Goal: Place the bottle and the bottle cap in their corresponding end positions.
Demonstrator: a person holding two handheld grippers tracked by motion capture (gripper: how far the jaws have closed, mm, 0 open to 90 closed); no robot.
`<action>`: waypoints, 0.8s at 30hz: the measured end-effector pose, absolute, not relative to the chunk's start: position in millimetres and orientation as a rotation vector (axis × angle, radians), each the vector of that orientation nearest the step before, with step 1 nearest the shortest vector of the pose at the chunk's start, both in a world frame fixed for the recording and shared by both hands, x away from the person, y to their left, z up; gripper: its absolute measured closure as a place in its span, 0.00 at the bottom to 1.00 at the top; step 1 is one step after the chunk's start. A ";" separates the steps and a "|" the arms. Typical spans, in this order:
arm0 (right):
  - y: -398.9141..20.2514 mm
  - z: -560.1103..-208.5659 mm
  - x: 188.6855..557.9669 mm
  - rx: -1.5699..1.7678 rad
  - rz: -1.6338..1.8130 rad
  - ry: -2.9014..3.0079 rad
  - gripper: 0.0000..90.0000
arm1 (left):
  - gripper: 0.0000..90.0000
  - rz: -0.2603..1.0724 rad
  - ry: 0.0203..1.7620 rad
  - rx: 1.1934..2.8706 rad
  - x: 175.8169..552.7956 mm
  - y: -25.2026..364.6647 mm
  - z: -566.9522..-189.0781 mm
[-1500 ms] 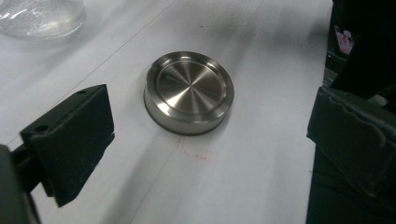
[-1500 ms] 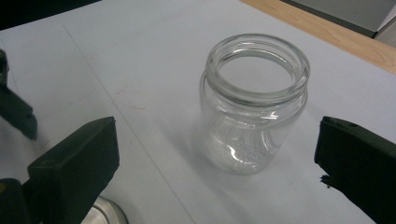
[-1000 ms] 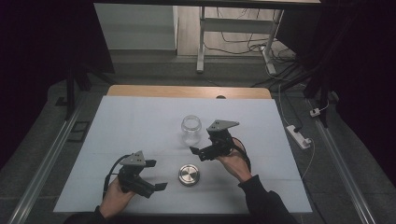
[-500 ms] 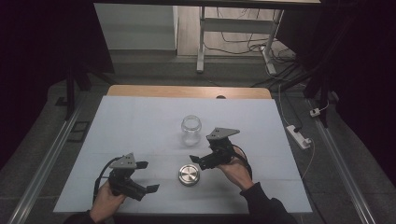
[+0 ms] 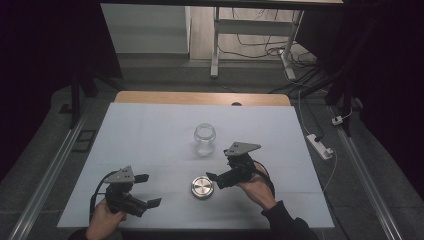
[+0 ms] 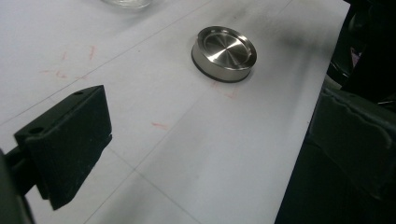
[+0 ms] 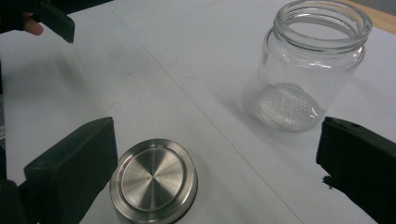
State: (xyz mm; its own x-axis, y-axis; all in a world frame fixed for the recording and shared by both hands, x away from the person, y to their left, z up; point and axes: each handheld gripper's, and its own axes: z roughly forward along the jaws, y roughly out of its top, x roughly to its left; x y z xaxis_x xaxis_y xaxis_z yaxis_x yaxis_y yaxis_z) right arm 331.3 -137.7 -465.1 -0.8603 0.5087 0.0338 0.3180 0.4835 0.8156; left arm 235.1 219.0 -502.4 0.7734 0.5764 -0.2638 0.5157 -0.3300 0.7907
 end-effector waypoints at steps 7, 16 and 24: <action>-149.6 -465.1 322.4 0.717 1.307 2.509 0.00 | 0.00 0.107 0.861 1.972 226.7 235.7 -501.2; -175.8 -466.1 310.0 0.781 1.292 2.471 0.00 | 0.00 0.150 0.929 1.946 214.3 255.5 -502.0; -202.7 -465.4 299.6 0.848 1.285 2.416 0.00 | 0.00 0.170 0.983 1.934 205.4 267.3 -505.4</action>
State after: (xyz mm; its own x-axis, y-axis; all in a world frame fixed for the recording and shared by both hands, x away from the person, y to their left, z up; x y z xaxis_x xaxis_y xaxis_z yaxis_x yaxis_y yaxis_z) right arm 299.6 -202.7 -465.4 -0.7901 0.6122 0.0299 0.3668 0.4332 0.8233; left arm 205.4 267.3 -505.4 0.6703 0.6941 -0.2626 0.5658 -0.2489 0.7861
